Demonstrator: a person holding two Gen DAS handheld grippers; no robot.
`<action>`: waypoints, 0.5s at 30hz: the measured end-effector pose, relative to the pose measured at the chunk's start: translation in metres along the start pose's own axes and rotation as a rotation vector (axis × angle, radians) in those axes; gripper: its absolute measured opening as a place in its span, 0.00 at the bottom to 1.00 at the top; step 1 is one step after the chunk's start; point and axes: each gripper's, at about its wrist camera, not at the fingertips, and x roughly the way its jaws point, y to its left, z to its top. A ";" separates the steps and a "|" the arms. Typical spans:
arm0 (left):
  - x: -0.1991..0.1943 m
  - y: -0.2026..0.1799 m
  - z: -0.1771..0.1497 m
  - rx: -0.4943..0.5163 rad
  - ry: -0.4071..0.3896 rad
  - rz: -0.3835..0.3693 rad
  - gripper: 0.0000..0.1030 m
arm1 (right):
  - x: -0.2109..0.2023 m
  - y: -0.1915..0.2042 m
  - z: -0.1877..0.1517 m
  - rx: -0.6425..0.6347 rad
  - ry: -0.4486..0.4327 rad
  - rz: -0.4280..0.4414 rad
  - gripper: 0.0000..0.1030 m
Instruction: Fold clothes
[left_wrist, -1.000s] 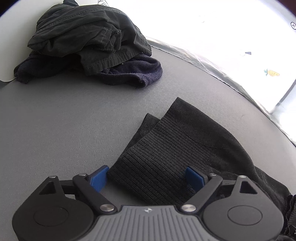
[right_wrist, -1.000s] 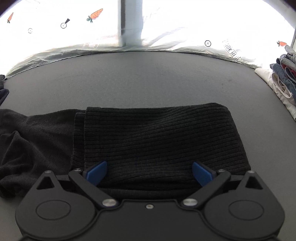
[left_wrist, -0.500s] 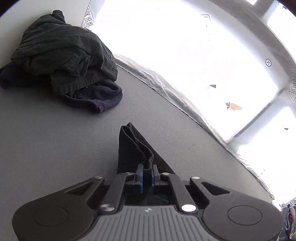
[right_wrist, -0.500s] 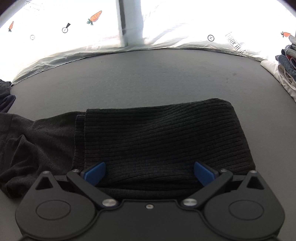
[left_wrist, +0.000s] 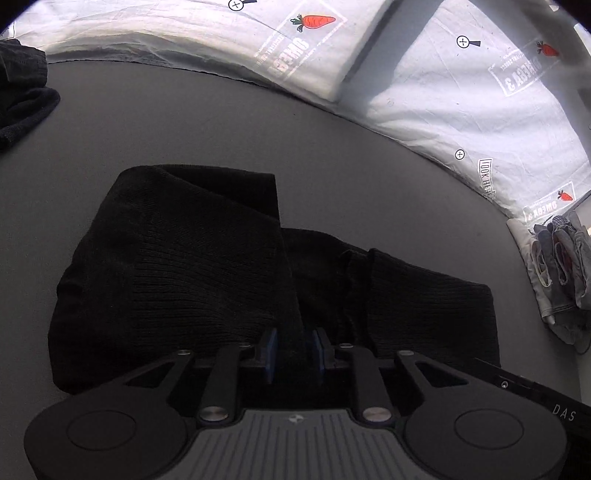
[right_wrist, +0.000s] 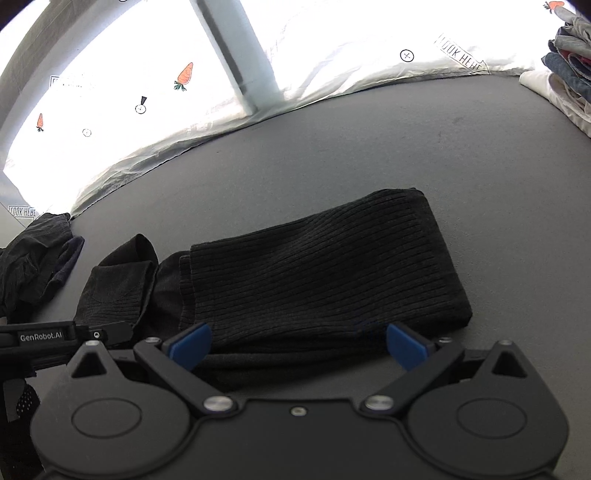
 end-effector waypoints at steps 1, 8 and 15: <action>-0.003 0.000 -0.001 -0.009 -0.010 -0.017 0.32 | -0.002 -0.005 0.001 0.017 0.000 0.009 0.99; -0.045 0.017 0.000 -0.128 -0.139 -0.003 0.51 | 0.003 -0.027 0.015 0.147 0.041 0.144 0.84; -0.062 0.076 0.003 -0.267 -0.178 0.188 0.51 | 0.032 0.004 0.031 0.167 0.099 0.356 0.44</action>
